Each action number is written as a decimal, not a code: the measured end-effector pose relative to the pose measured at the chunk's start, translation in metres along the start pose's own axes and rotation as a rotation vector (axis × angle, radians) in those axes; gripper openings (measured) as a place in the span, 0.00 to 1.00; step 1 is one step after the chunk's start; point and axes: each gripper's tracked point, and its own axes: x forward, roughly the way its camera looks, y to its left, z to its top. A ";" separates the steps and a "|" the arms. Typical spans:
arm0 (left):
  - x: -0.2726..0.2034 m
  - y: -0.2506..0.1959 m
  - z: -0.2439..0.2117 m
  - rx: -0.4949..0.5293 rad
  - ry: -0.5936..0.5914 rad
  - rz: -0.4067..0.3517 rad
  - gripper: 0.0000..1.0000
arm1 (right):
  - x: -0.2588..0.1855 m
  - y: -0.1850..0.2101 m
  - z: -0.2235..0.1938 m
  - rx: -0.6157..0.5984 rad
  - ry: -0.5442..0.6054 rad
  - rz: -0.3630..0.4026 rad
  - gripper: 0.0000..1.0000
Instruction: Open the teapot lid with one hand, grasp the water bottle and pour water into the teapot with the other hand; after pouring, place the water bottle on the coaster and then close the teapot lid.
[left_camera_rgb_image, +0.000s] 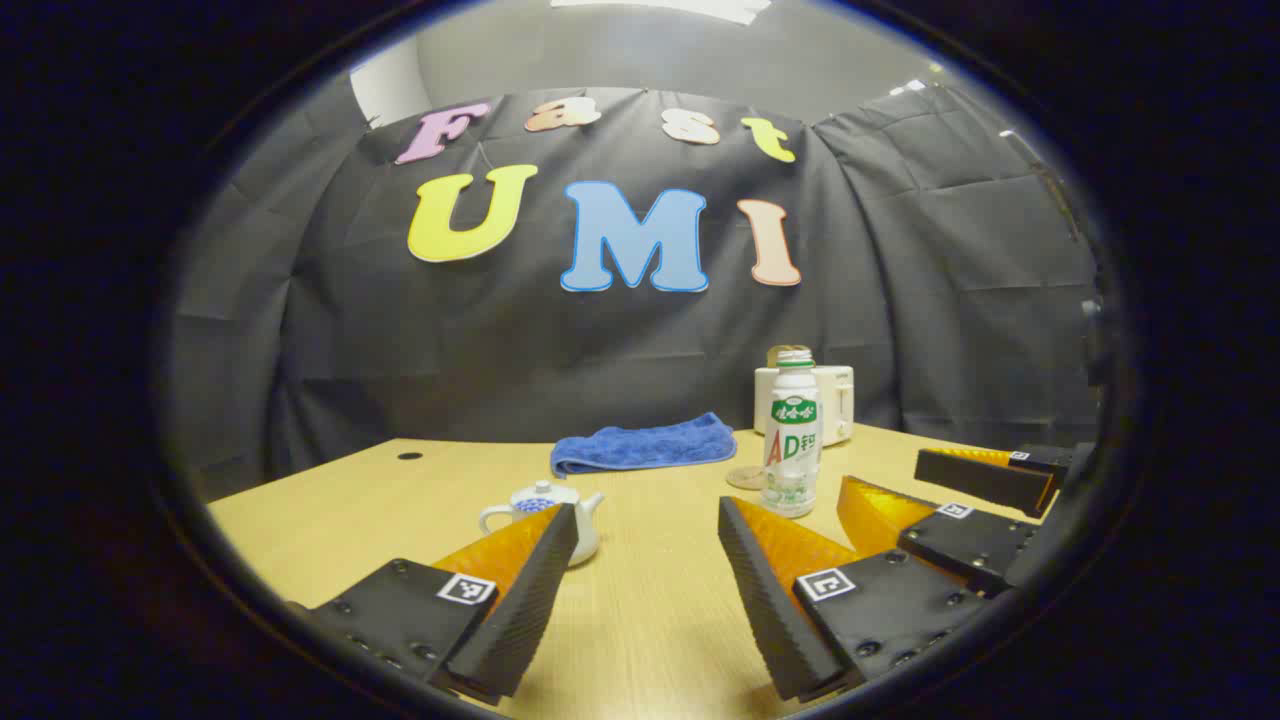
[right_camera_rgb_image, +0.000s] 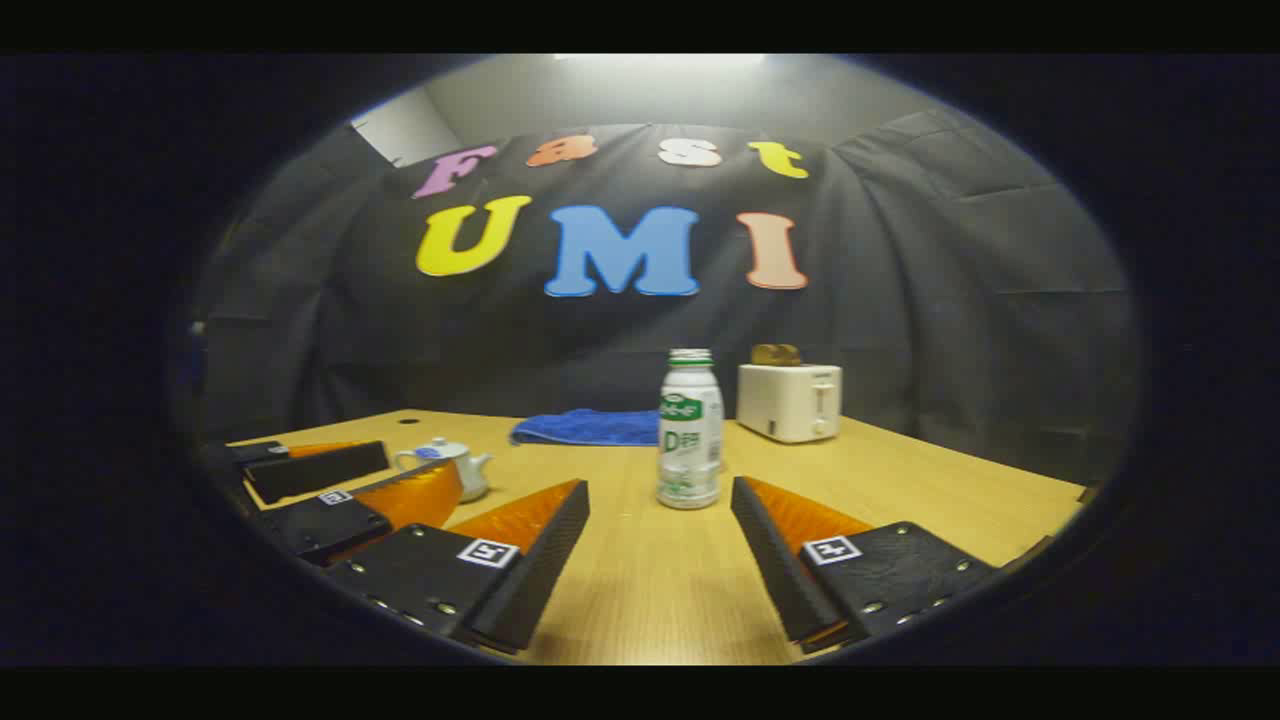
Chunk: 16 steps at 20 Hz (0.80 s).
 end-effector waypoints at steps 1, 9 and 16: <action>-0.003 0.012 -0.003 -0.003 0.010 0.043 0.69 | 0.000 -0.001 0.001 -0.004 -0.009 0.025 0.41; 0.012 0.024 -0.004 -0.011 0.005 0.040 1.00 | 0.007 0.003 -0.002 -0.008 0.013 0.137 0.84; 0.037 0.050 -0.003 -0.040 0.015 0.051 1.00 | 0.023 -0.012 -0.006 -0.001 0.043 0.097 0.85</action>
